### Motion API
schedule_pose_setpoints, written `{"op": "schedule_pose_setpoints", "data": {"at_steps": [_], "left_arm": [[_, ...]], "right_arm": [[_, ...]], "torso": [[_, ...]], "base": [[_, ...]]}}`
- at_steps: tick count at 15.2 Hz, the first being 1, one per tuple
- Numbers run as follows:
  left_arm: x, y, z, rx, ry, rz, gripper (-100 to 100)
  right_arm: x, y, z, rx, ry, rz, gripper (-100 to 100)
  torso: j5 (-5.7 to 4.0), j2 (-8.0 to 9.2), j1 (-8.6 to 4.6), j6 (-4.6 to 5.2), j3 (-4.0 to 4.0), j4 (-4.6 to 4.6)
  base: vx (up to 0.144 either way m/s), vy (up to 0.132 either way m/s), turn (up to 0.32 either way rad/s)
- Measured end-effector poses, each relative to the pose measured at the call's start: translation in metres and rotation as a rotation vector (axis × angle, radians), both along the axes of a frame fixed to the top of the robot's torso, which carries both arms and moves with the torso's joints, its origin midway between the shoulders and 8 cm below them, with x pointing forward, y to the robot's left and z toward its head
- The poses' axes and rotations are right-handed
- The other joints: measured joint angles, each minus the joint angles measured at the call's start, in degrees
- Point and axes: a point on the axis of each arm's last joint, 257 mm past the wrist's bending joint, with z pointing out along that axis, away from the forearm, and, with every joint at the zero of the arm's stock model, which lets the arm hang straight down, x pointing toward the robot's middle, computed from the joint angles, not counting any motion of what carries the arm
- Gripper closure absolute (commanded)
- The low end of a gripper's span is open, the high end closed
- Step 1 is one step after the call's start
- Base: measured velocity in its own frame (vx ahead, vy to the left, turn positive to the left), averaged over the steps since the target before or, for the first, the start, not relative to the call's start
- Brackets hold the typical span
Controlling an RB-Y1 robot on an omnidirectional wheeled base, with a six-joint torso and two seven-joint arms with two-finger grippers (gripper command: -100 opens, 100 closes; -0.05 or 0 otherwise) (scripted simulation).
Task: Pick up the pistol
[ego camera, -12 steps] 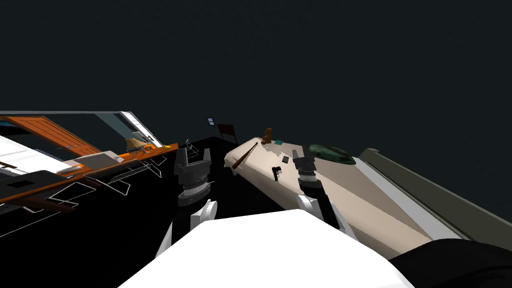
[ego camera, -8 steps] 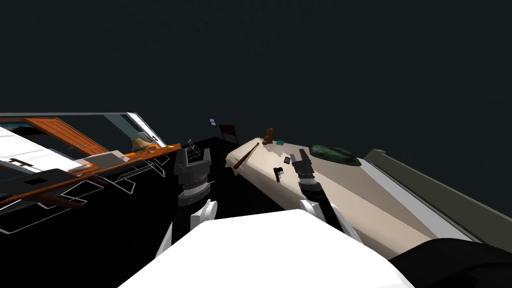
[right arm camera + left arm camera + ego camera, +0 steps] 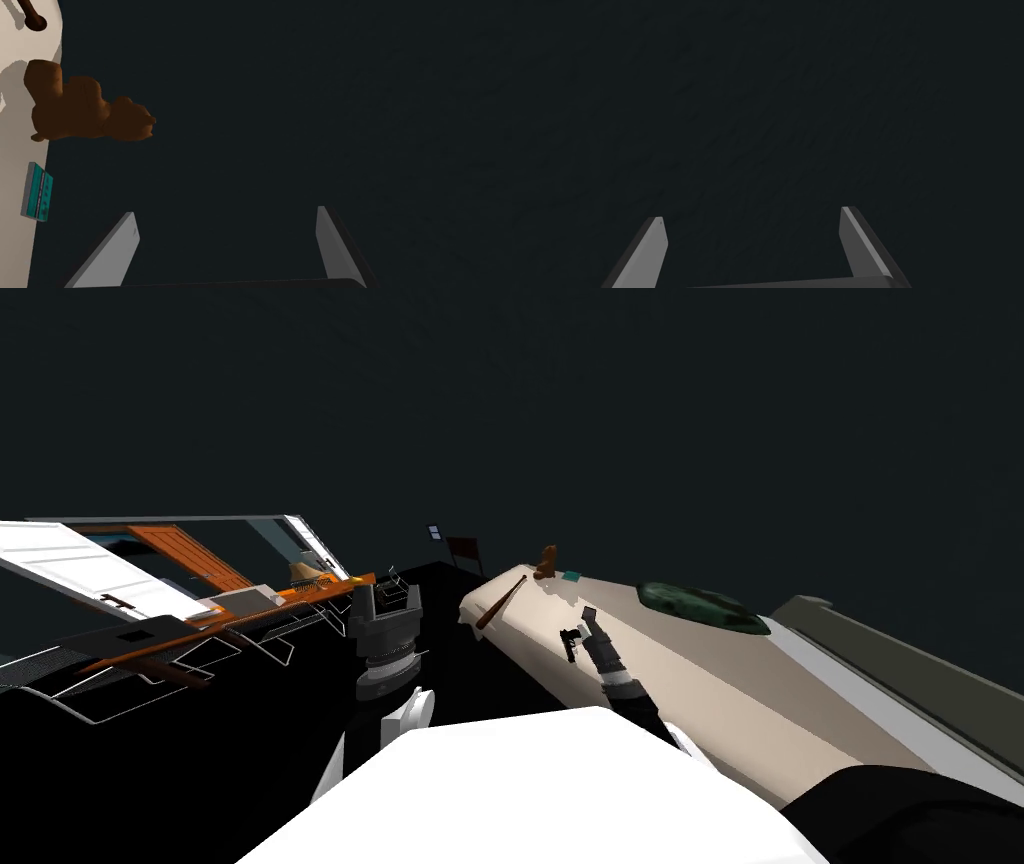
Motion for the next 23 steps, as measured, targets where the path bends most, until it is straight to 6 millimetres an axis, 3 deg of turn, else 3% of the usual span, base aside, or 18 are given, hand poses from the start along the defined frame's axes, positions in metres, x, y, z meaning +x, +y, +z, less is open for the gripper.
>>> {"op": "schedule_pose_setpoints", "data": {"at_steps": [4,7,11,18,23], "left_arm": [[0.000,0.000,0.000,0.000,0.000,0.000,0],[0.000,0.000,0.000,0.000,0.000,0.000,0],[0.000,0.000,0.000,0.000,0.000,0.000,0],[0.000,0.000,0.000,0.000,0.000,0.000,0],[0.000,0.000,0.000,0.000,0.000,0.000,0]], "right_arm": [[-0.023,0.001,-0.079,-0.075,0.191,-0.001,-100],[-0.045,0.002,-0.120,-0.121,0.305,0.001,-100],[-0.090,-0.002,-0.182,-0.180,0.475,0.005,-100],[-0.193,-0.009,-0.276,-0.288,0.780,0.028,-100],[-0.266,-0.006,-0.312,-0.342,0.957,0.044,-100]], "torso": [[-0.02,-0.09,-0.06,-0.01,-0.05,-0.02],[-0.02,-0.09,-0.10,0.00,-0.05,-0.02],[-0.02,-0.09,-0.12,-0.01,-0.05,-0.02],[-0.05,-0.20,-0.26,-0.02,-0.11,-0.04],[-0.05,-0.07,-0.30,-0.02,-0.04,-0.02]], "base": [[0.123,0.077,0.123],[0.130,0.064,0.121],[0.130,0.057,0.132],[0.152,0.028,0.167],[0.123,-0.002,0.160]]}}
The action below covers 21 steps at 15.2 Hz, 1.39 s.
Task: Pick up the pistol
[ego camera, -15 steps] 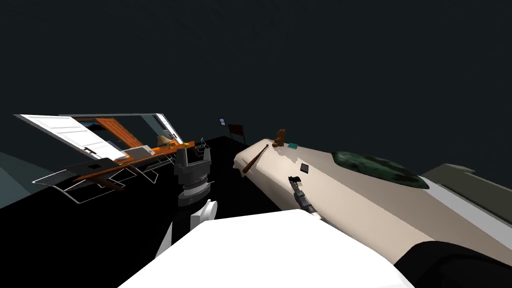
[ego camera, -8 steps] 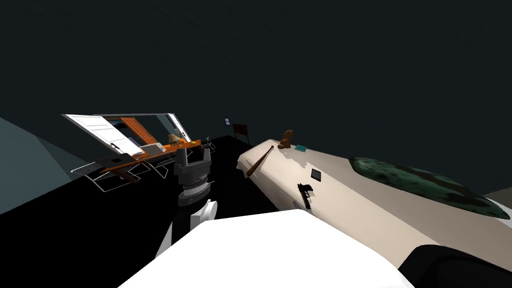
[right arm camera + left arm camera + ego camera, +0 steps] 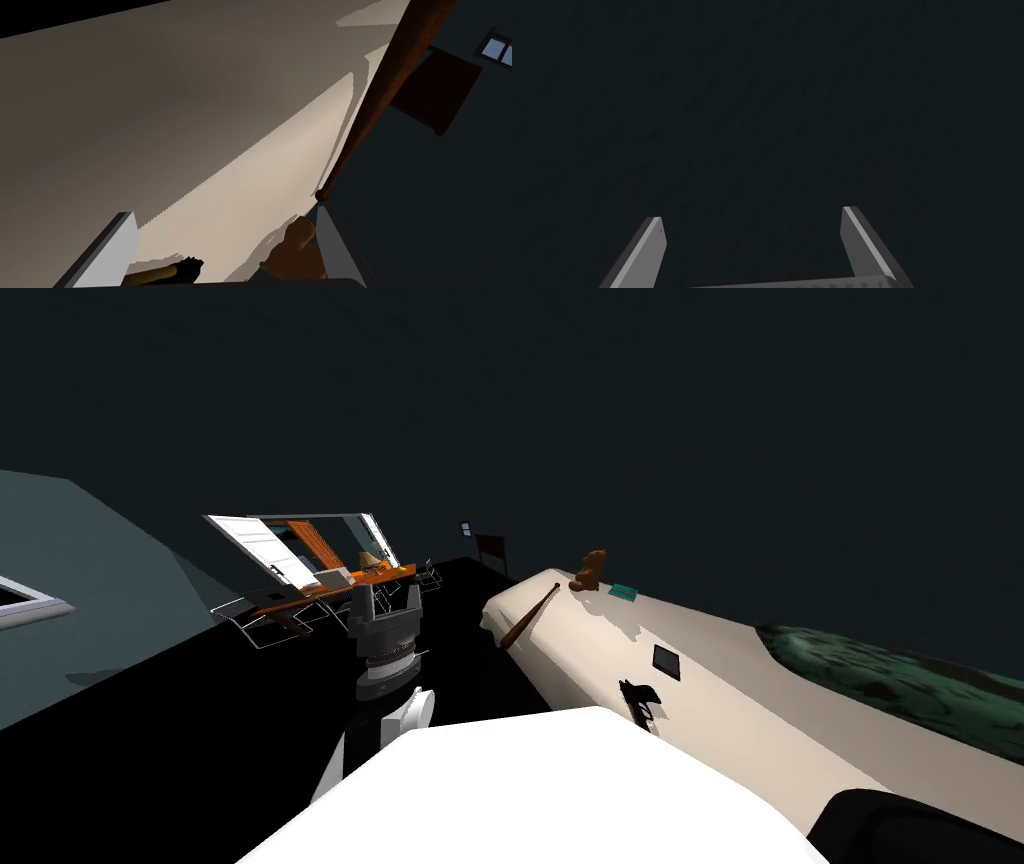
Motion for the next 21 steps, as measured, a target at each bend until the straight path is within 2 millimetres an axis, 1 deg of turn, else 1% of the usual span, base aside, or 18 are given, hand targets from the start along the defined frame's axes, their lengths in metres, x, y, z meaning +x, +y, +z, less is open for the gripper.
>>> {"op": "schedule_pose_setpoints", "data": {"at_steps": [1,2,3,6,8,9,11,12,13,14,16,17,18,19,21], "left_arm": [[0.000,0.000,0.000,0.000,0.000,0.000,0],[0.000,0.000,0.000,0.000,0.000,0.000,0],[0.000,0.000,0.000,0.000,0.000,0.000,0],[0.000,0.000,0.000,0.000,0.000,0.000,0],[0.000,0.000,0.000,0.000,0.000,0.000,0],[0.000,0.000,0.000,0.000,0.000,0.000,0],[0.000,0.000,0.000,0.000,0.000,0.000,0],[0.000,0.000,0.000,0.000,0.000,0.000,0],[0.000,0.000,0.000,0.000,0.000,0.000,0],[0.000,0.000,0.000,0.000,0.000,0.000,0],[0.000,0.000,0.000,0.000,0.000,0.000,0],[0.000,0.000,0.000,0.000,0.000,0.000,0],[0.000,0.000,0.000,0.000,0.000,0.000,0],[0.000,0.000,0.000,0.000,0.000,0.000,0],[0.000,0.000,0.000,0.000,0.000,0.000,0]], "right_arm": [[-0.015,-0.001,-0.007,-0.011,0.035,0.005,-100],[-0.022,-0.001,-0.012,-0.016,0.054,0.007,-100],[-0.040,0.001,-0.016,-0.025,0.090,0.008,-100],[-0.086,-0.003,-0.034,-0.055,0.196,0.018,-100],[-0.107,-0.004,-0.042,-0.068,0.246,0.022,-100],[-0.120,-0.002,-0.049,-0.074,0.278,0.022,-100],[-0.154,-0.003,-0.056,-0.093,0.350,0.028,-100],[-0.174,-0.001,-0.059,-0.100,0.389,0.028,-100],[-0.189,0.000,-0.061,-0.108,0.418,0.032,-100],[-0.208,0.001,-0.065,-0.116,0.456,0.033,-100],[-0.238,0.002,-0.067,-0.128,0.517,0.038,-100],[-0.263,0.002,-0.071,-0.137,0.565,0.038,-100],[-0.278,0.004,-0.070,-0.143,0.595,0.042,-100],[-0.283,0.005,-0.068,-0.148,0.609,0.045,-100],[-0.307,0.007,-0.065,-0.158,0.667,0.045,-100]], "torso": [[-0.02,-0.05,-0.05,0.00,-0.03,0.00],[-0.02,0.02,-0.05,0.02,0.01,0.01],[0.00,0.05,-0.02,0.01,0.02,0.01],[-0.02,-0.03,-0.09,0.00,-0.02,0.00],[-0.02,-0.01,-0.08,-0.01,0.00,0.01],[-0.04,-0.02,-0.11,0.00,-0.01,0.01],[-0.03,-0.12,-0.14,0.00,-0.07,-0.02],[-0.04,-0.14,-0.22,-0.01,-0.08,-0.03],[-0.06,-0.14,-0.25,0.00,-0.08,-0.03],[-0.06,-0.13,-0.26,-0.02,-0.08,-0.03],[-0.06,-0.15,-0.30,-0.02,-0.09,-0.02],[-0.09,-0.28,-0.41,-0.05,-0.15,-0.04],[-0.09,-0.31,-0.41,-0.02,-0.18,-0.06],[-0.07,-0.20,-0.30,0.01,-0.13,-0.05],[-0.05,-0.18,-0.25,-0.05,-0.10,-0.02]], "base": [[0.100,-0.016,0.039],[0.110,-0.005,0.153],[0.122,-0.013,0.170],[0.130,-0.025,0.158],[0.128,-0.033,0.188],[0.163,-0.033,0.247],[0.161,-0.061,0.232],[0.151,-0.082,0.189],[0.148,-0.076,0.254],[0.140,-0.072,0.199],[0.188,-0.111,0.315],[0.197,-0.119,0.298],[0.123,-0.084,0.052],[0.103,-0.074,0.097],[0.201,-0.110,0.375]]}}
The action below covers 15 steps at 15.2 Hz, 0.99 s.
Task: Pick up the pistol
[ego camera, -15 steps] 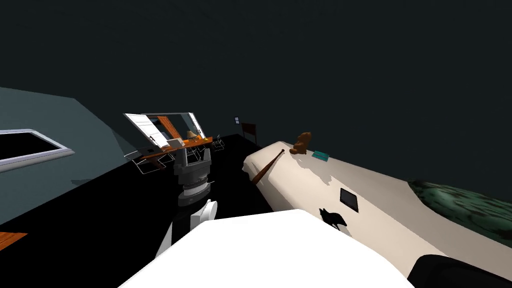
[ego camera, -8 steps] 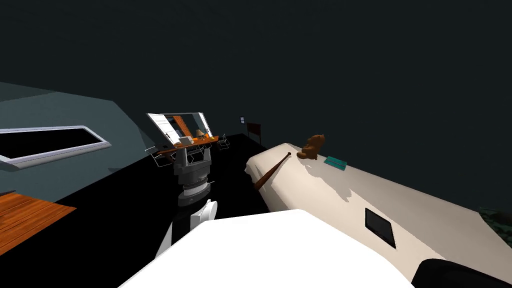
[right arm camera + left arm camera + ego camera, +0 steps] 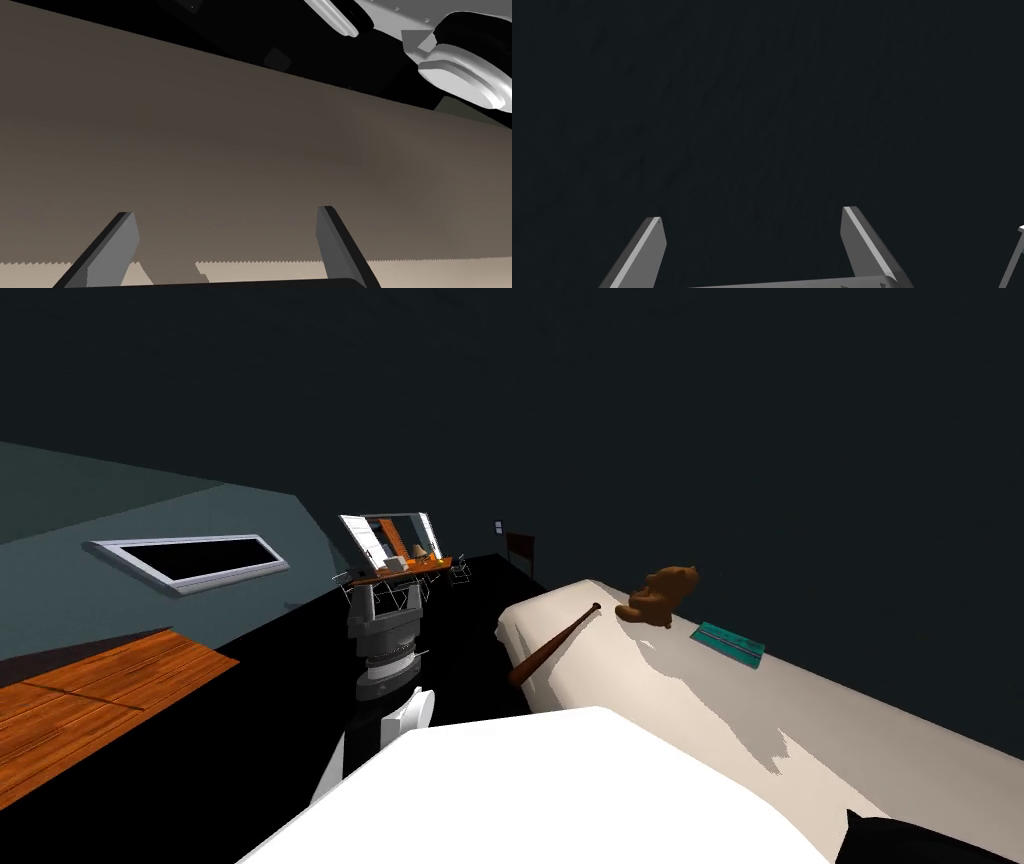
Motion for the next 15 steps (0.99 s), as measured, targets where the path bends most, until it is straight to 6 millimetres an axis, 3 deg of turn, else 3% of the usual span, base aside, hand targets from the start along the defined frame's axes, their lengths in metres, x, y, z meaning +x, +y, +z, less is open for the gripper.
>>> {"op": "schedule_pose_setpoints", "data": {"at_steps": [4,8,10,12,15], "left_arm": [[0.000,0.000,0.000,0.000,0.000,0.000,0],[0.000,0.000,0.000,0.000,0.000,0.000,0],[0.000,0.000,0.000,0.000,0.000,0.000,0],[0.000,0.000,0.000,0.000,0.000,0.000,0],[0.000,0.000,0.000,0.000,0.000,0.000,0]], "right_arm": [[-0.069,0.012,0.002,-0.027,0.154,-0.013,-100],[-0.115,0.033,0.007,-0.038,0.262,-0.034,-100],[-0.125,0.044,0.007,-0.038,0.293,-0.050,-100],[-0.130,0.049,0.008,-0.037,0.304,-0.058,-100],[-0.121,0.042,-0.004,-0.040,0.294,-0.059,-100]], "torso": [[-0.07,-0.28,-0.36,0.01,-0.17,-0.08],[-0.07,-0.16,-0.28,0.01,-0.11,-0.04],[0.18,-0.44,-0.43,0.08,0.35,0.14],[0.14,-0.68,-0.68,0.09,0.33,0.13],[0.16,-0.49,-0.56,0.08,0.44,0.17]], "base": [[0.214,-0.183,0.354],[0.130,-0.147,0.289],[0.010,-0.009,0.095],[-0.018,0.012,0.005],[-0.073,0.052,0.011]]}}
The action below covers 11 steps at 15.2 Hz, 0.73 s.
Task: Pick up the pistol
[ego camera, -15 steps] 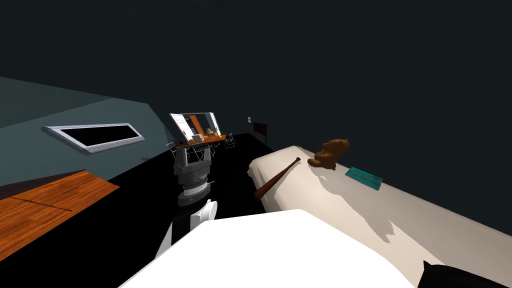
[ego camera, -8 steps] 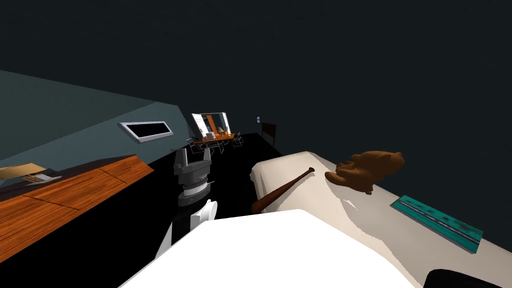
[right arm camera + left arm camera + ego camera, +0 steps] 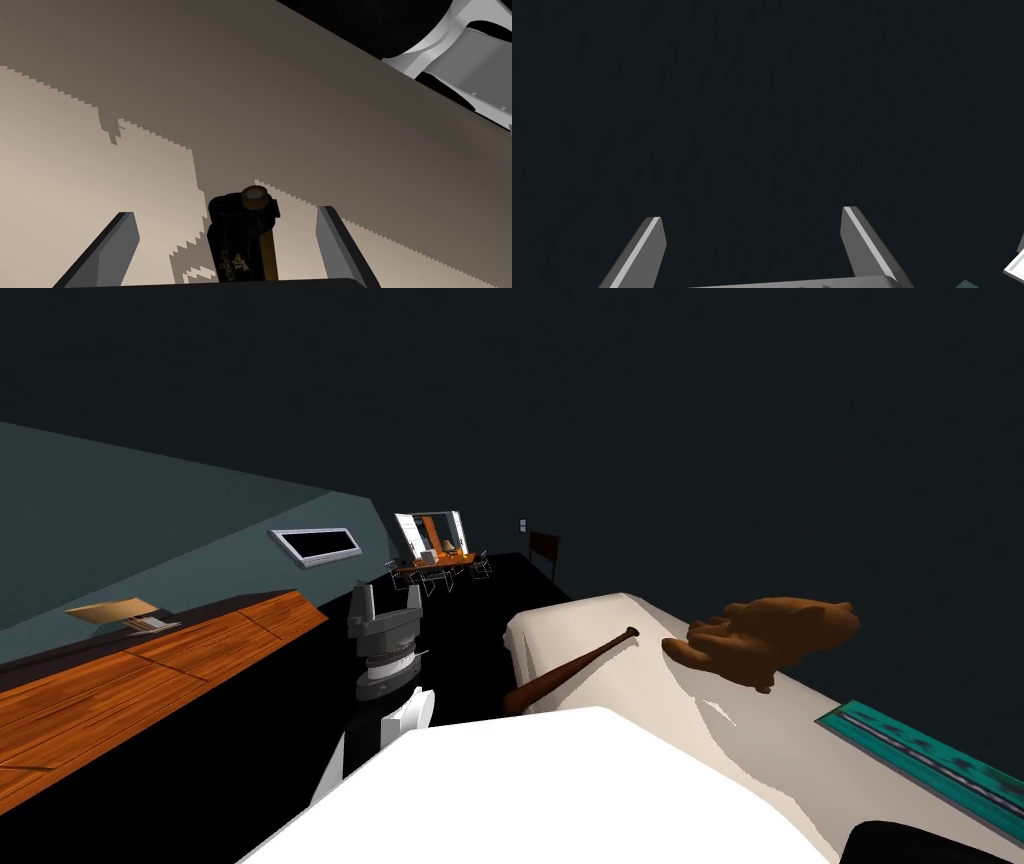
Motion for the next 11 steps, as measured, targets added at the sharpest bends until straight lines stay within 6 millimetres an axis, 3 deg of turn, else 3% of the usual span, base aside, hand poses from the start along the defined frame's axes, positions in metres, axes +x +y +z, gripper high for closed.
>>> {"op": "schedule_pose_setpoints", "data": {"at_steps": [4,5,11], "left_arm": [[0.000,0.000,0.000,0.000,0.000,0.000,0],[0.000,0.000,0.000,0.000,0.000,0.000,0],[0.000,0.000,0.000,0.000,0.000,0.000,0]], "right_arm": [[0.010,-0.009,-0.013,-0.004,-0.015,-0.004,-100],[0.010,-0.010,-0.014,-0.005,-0.018,-0.004,100],[0.009,-0.008,-0.013,-0.003,-0.016,-0.004,100]], "torso": [[-0.20,0.32,-0.20,0.06,0.27,0.21],[-0.24,0.45,-0.32,0.08,0.36,0.25],[-0.30,0.43,-0.64,0.06,0.35,0.23]], "base": [[-0.060,0.038,0.011],[-0.007,0.013,-0.003],[0.019,-0.012,-0.006]]}}
